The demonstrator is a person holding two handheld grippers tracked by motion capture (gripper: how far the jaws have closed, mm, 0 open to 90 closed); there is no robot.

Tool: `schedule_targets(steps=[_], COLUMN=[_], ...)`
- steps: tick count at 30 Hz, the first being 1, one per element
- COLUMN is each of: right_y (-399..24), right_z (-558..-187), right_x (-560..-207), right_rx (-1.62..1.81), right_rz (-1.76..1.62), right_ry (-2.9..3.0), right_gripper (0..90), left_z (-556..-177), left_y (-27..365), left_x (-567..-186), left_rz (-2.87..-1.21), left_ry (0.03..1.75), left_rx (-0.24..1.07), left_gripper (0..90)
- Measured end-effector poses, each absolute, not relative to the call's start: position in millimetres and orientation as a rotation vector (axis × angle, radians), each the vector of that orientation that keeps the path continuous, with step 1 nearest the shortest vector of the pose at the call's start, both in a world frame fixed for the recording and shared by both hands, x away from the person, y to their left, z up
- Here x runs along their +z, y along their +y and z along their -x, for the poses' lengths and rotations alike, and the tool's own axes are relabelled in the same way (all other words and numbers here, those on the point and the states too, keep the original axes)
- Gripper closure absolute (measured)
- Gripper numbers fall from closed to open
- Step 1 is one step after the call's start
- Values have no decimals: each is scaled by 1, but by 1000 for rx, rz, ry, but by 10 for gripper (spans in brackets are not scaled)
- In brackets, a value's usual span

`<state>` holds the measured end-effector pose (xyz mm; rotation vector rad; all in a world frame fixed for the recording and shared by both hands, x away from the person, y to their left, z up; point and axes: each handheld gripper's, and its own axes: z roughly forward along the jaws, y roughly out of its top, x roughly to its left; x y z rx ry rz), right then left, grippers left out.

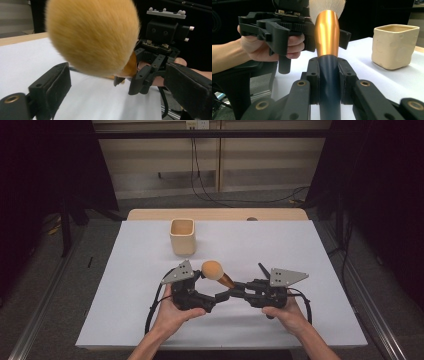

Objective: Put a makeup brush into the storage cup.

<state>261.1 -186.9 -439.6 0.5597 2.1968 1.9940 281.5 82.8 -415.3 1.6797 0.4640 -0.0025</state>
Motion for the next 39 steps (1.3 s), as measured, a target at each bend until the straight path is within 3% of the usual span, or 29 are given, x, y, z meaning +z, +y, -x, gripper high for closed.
schedule_targets(steps=[7,20,22,39], right_y=[-189,-189,-189,-188], right_z=[-261,-261,-261,-263], right_x=[-439,-441,-441,-442], right_rx=[2009,2029,2031,2021], right_rz=[-563,-580,-581,-595], right_ry=[2185,2163,2164,2199], right_gripper=[744,744,744,724], left_z=[-283,-286,-286,-285], left_y=[80,75,75,75], left_x=[-417,-420,-420,-420], left_rz=[-1618,-1575,-1574,-1568], left_ry=[471,448,440,434], left_rx=[-3,-58,-68,-85], left_gripper=[308,515,579,646])
